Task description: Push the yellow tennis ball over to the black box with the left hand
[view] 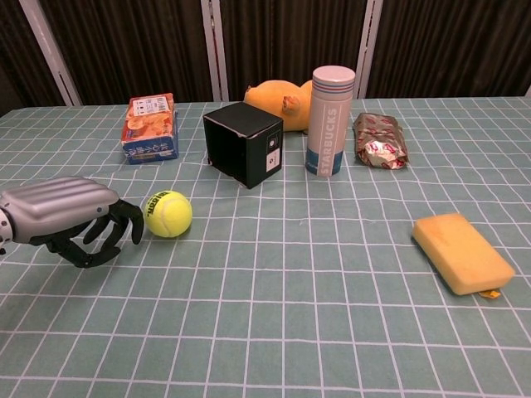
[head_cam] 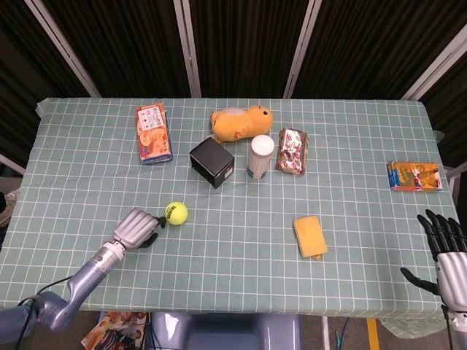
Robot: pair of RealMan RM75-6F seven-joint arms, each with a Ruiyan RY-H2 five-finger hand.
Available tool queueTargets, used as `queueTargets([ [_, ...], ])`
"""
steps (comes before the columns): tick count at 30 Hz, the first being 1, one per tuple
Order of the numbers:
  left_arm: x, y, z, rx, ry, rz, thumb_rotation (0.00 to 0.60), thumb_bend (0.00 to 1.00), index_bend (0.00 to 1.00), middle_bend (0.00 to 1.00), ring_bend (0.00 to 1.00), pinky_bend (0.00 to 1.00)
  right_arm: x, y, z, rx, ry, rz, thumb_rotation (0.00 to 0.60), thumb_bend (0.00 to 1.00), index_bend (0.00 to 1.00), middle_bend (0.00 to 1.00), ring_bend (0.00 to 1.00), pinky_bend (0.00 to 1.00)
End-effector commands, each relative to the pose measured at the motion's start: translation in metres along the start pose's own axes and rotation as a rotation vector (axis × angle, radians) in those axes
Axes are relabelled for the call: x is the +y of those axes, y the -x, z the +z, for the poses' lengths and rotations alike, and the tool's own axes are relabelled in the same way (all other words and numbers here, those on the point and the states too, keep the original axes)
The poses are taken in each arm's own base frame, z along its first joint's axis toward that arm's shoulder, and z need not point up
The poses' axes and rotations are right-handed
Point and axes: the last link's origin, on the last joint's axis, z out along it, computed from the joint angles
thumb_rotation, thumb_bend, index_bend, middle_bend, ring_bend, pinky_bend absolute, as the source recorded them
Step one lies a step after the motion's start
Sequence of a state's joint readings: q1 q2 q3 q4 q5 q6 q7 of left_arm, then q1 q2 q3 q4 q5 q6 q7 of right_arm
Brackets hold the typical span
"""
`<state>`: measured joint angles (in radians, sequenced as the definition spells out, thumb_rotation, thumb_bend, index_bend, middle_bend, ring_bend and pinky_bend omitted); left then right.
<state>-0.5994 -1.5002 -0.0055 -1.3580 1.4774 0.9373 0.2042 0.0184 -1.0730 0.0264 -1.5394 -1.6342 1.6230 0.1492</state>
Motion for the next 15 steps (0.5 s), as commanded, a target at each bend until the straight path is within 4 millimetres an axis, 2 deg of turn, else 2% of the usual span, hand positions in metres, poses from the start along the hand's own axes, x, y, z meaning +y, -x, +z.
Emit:
queueTargets([
  [1, 0.001, -0.002, -0.006, 0.009, 0.007, -0.015, 0.600, 0.44, 0.41, 0.59, 0.61, 0.65, 0.000, 0.000, -0.001, 0.000, -0.002, 0.001, 0.600, 0.11, 0.00, 0.00, 0.00, 0.00],
  [6, 0.008, -0.002, -0.011, -0.007, 0.036, -0.094, 0.600, 0.44, 0.41, 0.60, 0.62, 0.65, -0.001, 0.000, -0.001, -0.003, -0.008, 0.005, 0.600, 0.11, 0.00, 0.00, 0.00, 0.00],
  [15, 0.023, 0.000, 0.000, -0.028, 0.078, -0.114, 0.600, 0.44, 0.41, 0.59, 0.61, 0.65, -0.001, -0.001, -0.001, -0.001, -0.012, 0.010, 0.600, 0.12, 0.00, 0.00, 0.00, 0.00],
])
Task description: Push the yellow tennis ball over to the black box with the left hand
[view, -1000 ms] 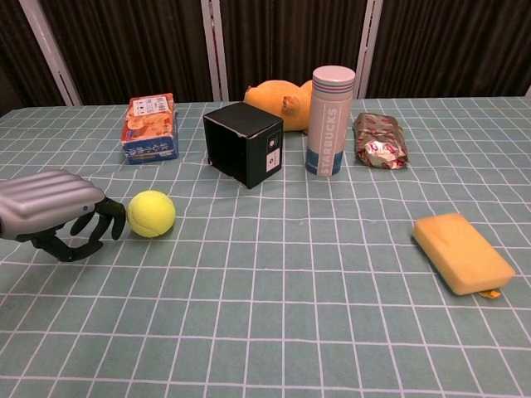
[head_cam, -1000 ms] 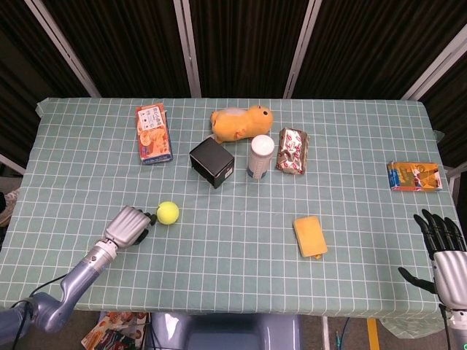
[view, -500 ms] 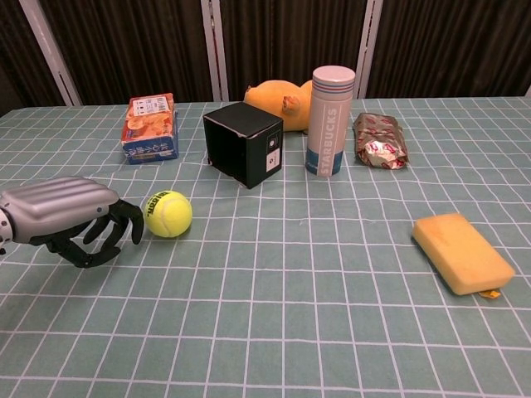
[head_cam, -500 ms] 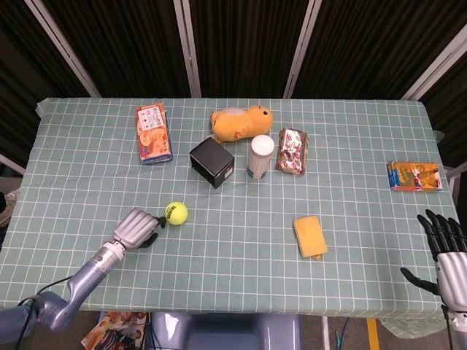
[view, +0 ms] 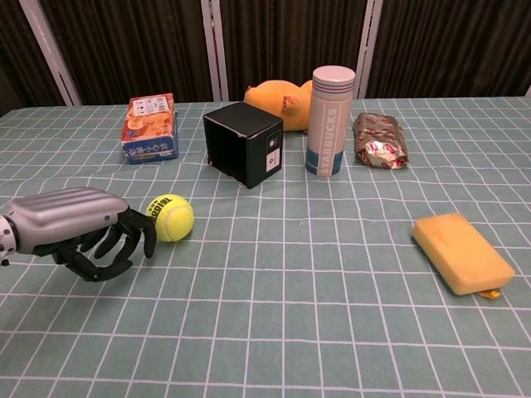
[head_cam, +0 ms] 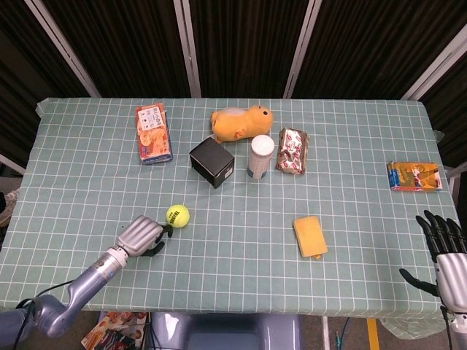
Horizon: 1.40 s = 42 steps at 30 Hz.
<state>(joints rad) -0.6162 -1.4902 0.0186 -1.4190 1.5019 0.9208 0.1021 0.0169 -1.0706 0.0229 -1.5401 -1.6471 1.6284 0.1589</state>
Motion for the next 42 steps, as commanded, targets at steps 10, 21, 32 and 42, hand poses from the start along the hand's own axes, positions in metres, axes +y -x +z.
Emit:
queueTargets([
  [10, 0.000, 0.000, 0.013, 0.014, -0.002, 0.028, 0.600, 0.44, 0.36, 0.52, 0.58, 0.63, 0.002, -0.003, -0.002, 0.004, -0.001, 0.009, 0.600, 0.11, 0.00, 0.00, 0.00, 0.00],
  [21, -0.012, -0.001, 0.031, 0.032, -0.044, 0.048, 0.600, 0.44, 0.33, 0.50, 0.56, 0.61, 0.002, -0.003, -0.002, 0.014, 0.007, -0.003, 0.600, 0.11, 0.00, 0.00, 0.00, 0.00],
  [32, -0.021, -0.005, 0.037, 0.010, -0.066, 0.055, 0.600, 0.44, 0.33, 0.49, 0.56, 0.61, 0.003, -0.004, -0.001, 0.018, 0.015, -0.003, 0.600, 0.11, 0.00, 0.00, 0.00, 0.00],
  [42, -0.031, -0.011, 0.033, 0.009, -0.089, 0.061, 0.600, 0.44, 0.34, 0.53, 0.60, 0.65, 0.003, -0.003, 0.000, 0.016, 0.013, -0.003, 0.600, 0.11, 0.00, 0.00, 0.00, 0.00],
])
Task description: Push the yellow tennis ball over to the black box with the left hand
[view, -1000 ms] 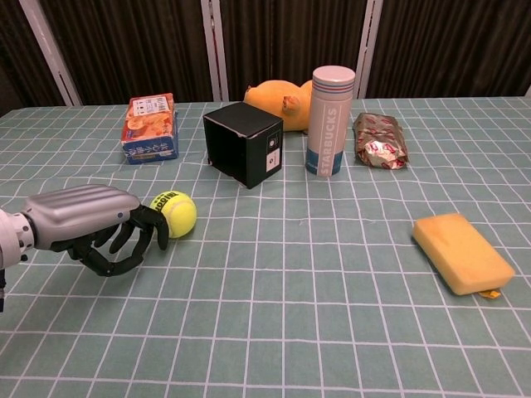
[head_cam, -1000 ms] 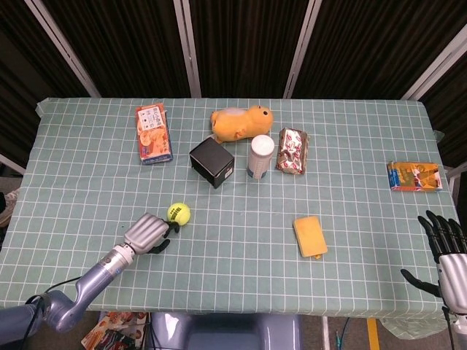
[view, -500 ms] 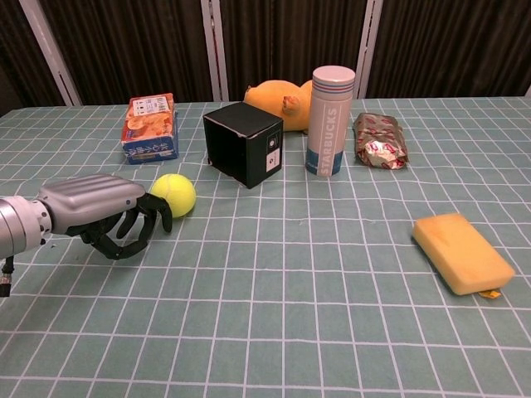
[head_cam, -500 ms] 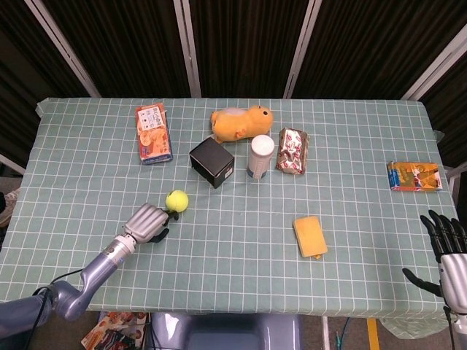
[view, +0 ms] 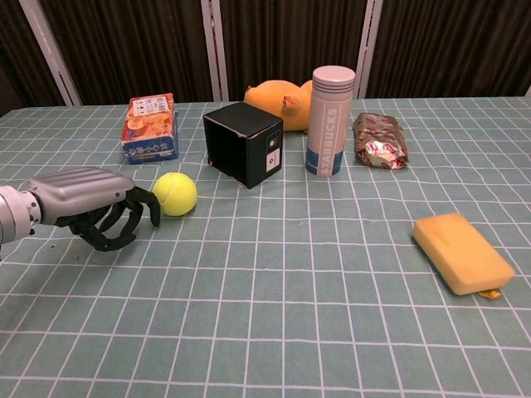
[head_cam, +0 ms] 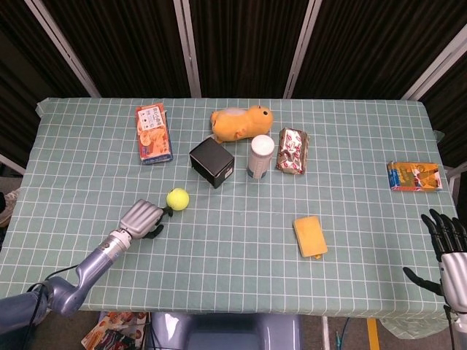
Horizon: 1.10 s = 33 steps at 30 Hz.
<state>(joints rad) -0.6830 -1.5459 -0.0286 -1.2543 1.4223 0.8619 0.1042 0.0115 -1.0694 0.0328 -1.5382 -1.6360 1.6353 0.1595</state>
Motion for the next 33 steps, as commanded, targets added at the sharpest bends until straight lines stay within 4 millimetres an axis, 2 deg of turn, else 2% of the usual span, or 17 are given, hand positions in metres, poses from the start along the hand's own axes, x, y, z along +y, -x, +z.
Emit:
queueTargets([
  [1, -0.001, -0.002, 0.002, 0.002, -0.004, -0.006, 0.600, 0.44, 0.34, 0.52, 0.59, 0.64, 0.000, 0.000, 0.000, 0.000, -0.001, 0.002, 0.600, 0.11, 0.00, 0.00, 0.00, 0.00],
  [8, 0.001, -0.005, 0.013, 0.014, -0.003, -0.005, 0.600, 0.44, 0.33, 0.47, 0.52, 0.58, -0.002, 0.000, 0.000, 0.002, -0.009, 0.005, 0.600, 0.12, 0.00, 0.00, 0.00, 0.00],
  [23, -0.004, -0.010, 0.031, 0.016, -0.026, 0.044, 0.600, 0.44, 0.33, 0.47, 0.51, 0.58, 0.001, -0.003, -0.001, 0.004, -0.005, 0.014, 0.600, 0.12, 0.00, 0.00, 0.00, 0.00],
  [33, -0.004, -0.020, 0.054, 0.020, -0.037, 0.099, 0.600, 0.44, 0.34, 0.47, 0.51, 0.56, 0.001, 0.000, 0.002, -0.003, -0.003, 0.008, 0.600, 0.11, 0.00, 0.00, 0.00, 0.00],
])
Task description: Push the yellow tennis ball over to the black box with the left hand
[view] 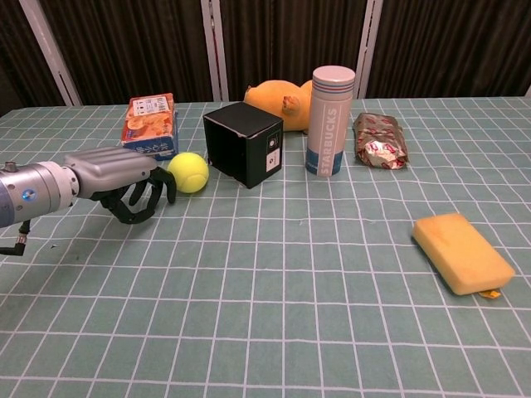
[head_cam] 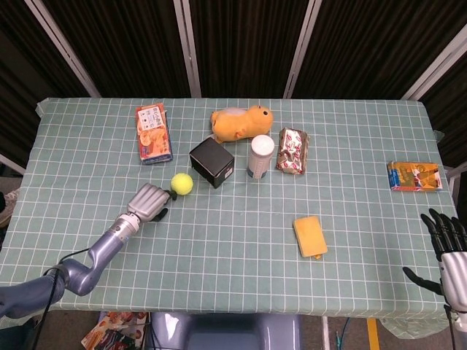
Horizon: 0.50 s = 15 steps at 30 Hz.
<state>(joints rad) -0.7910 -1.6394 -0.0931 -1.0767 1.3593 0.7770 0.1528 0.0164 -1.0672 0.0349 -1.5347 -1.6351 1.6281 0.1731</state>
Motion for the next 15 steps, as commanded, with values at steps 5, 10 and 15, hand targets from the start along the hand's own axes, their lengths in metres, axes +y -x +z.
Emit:
queueTargets([
  [5, 0.005, -0.009, 0.014, 0.006, 0.006, -0.005, 0.600, 0.44, 0.34, 0.44, 0.46, 0.44, 0.000, 0.001, 0.001, -0.003, 0.001, -0.001, 0.600, 0.12, 0.00, 0.00, 0.00, 0.00],
  [10, 0.005, -0.014, 0.018, 0.023, 0.011, -0.005, 0.600, 0.44, 0.33, 0.40, 0.42, 0.36, 0.000, 0.002, 0.002, -0.007, 0.000, -0.004, 0.600, 0.11, 0.00, 0.00, 0.00, 0.00],
  [15, 0.006, -0.016, 0.021, 0.032, 0.019, 0.001, 0.600, 0.44, 0.33, 0.39, 0.41, 0.33, 0.000, 0.001, 0.002, -0.003, 0.001, -0.002, 0.600, 0.11, 0.00, 0.00, 0.00, 0.00],
])
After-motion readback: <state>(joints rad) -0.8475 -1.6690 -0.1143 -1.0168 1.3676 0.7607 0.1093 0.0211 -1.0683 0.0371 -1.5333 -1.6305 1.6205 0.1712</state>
